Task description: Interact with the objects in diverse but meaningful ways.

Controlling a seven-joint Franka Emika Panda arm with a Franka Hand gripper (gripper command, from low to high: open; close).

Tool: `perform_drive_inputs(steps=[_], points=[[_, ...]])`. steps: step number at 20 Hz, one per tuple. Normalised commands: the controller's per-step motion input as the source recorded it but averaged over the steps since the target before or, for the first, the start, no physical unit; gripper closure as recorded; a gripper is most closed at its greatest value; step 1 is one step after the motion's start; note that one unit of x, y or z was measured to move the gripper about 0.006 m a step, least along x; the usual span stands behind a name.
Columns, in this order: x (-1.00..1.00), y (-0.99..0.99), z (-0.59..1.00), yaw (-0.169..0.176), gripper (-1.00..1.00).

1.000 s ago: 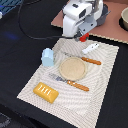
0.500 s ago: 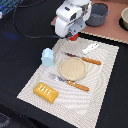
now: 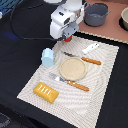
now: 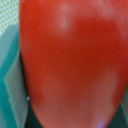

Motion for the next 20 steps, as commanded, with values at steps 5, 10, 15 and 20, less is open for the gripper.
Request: perform_drive_inputs(steps=[5,10,15,20], points=[[-0.07,0.00,0.14,0.000,-1.00],[-0.16,0.00,0.00,0.000,-1.00],[-0.21,-0.02,0.08,0.001,-1.00],[-0.39,-0.25,0.77,0.007,-1.00]])
